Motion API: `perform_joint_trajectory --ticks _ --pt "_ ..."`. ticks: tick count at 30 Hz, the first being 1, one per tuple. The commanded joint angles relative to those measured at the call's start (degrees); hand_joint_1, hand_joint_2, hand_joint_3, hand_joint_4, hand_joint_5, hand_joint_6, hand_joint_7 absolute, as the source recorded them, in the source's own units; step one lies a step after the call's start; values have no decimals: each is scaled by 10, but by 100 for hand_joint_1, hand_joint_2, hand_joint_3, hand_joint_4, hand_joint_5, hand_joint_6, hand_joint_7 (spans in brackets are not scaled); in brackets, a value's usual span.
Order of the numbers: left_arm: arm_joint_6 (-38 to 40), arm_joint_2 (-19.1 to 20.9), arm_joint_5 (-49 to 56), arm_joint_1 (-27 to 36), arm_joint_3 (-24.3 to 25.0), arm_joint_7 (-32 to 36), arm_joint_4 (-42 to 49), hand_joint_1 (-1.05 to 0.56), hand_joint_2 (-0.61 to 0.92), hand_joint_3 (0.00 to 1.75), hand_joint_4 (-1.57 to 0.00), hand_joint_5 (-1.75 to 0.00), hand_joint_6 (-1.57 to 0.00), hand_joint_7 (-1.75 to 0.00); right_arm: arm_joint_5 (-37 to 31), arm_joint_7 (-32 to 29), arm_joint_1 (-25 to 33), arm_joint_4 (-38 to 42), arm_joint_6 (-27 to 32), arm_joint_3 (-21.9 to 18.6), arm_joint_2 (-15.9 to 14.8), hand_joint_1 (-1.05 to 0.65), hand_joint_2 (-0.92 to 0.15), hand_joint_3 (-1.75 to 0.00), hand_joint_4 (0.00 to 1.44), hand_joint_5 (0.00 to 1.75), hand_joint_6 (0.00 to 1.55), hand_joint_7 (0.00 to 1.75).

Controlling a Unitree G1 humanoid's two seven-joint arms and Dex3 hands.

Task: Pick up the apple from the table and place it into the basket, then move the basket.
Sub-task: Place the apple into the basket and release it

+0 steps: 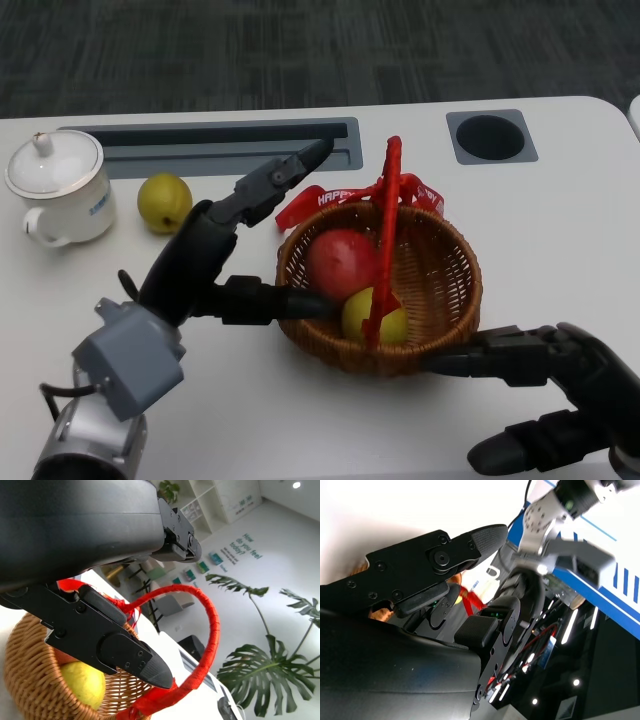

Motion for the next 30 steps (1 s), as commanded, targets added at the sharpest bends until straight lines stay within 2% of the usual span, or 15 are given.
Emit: perform_joint_trajectory --ticks 1,7,13,19,25,30 --pt "-1 31 -20 39 10 -17 -53 -65 80 1 -27 -3 -30 -1 21 4 -25 -7 -14 -14 -32 -33 -85 0 94 0 82 0" --pt "17 64 -47 96 21 -33 -121 -67 81 1 -32 -3 -35 -2 14 13 -70 -13 -17 -23 -76 -38 -87 -1 89 0 78 0" --pt "29 92 -60 145 41 -36 -177 -69 80 0 -45 -6 -44 -4 -23 10 -110 6 -32 -26 -91 -43 -85 0 83 0 73 0" --pt "25 107 -81 170 53 -44 -201 -66 79 0 -55 -5 -54 -4 -72 10 -165 70 -47 -25 -106 -51 -86 -1 74 0 68 0" --pt "27 113 -87 185 56 -50 -216 -64 78 0 -60 -5 -59 -4 -195 -10 -253 163 -80 -22 -135 -59 -89 -1 65 0 61 0" --pt "27 114 -89 197 54 -54 -228 -64 77 0 -64 -5 -62 -3 -329 -81 -326 234 -85 -8 -154 -65 -91 -1 68 1 62 1"
